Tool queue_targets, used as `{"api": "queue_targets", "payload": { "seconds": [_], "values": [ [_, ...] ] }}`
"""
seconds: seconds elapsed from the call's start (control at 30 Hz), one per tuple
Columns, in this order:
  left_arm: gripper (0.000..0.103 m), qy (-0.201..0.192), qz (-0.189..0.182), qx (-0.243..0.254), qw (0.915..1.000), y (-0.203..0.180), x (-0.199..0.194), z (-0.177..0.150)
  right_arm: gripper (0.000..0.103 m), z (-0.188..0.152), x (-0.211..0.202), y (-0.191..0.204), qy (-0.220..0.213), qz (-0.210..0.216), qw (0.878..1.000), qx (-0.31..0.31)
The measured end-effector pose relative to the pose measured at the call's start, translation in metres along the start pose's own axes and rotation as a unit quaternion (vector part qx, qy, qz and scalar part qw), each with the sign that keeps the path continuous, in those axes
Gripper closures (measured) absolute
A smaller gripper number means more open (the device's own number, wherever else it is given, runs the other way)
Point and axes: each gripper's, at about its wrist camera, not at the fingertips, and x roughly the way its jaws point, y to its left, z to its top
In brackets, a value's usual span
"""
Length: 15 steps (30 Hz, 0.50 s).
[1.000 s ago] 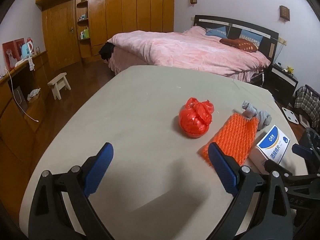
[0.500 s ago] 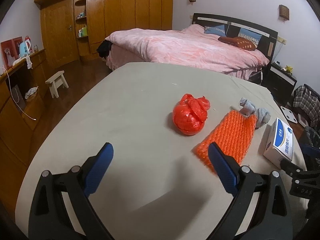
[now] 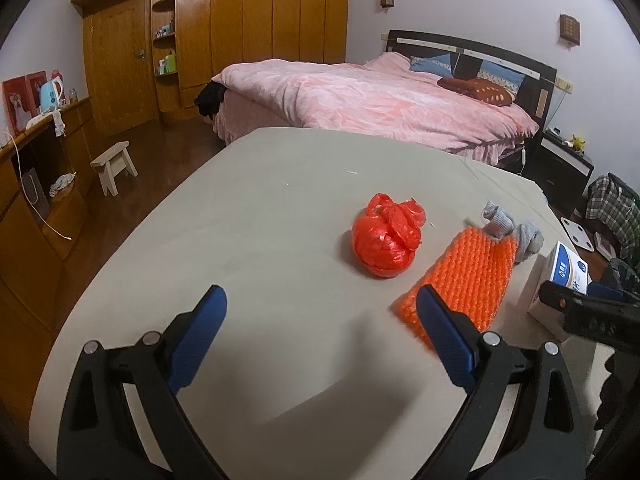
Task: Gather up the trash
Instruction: 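Grasp the white alcohol-pad box with the right gripper and lift it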
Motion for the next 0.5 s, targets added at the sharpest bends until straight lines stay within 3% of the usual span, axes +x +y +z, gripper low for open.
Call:
{"api": "queue_targets", "payload": {
  "seconds": [0.13,0.4,0.5],
  "values": [
    [0.010,0.002,-0.001,-0.001,1.0000,0.000,0.001,0.000,0.006,0.004,0.012,-0.003,0.020,0.013,1.000,0.009],
    [0.010,0.006,-0.003,-0.006,1.0000,0.001,0.004,-0.001,0.006,-0.001,0.015,-0.002,0.017,0.072,0.997,-0.038],
    [0.010,0.006,-0.002,-0.004,1.0000,0.001,0.004,-0.001,0.006,-0.003,0.012,-0.002,0.017,0.053,0.997,-0.049]
  ]
}}
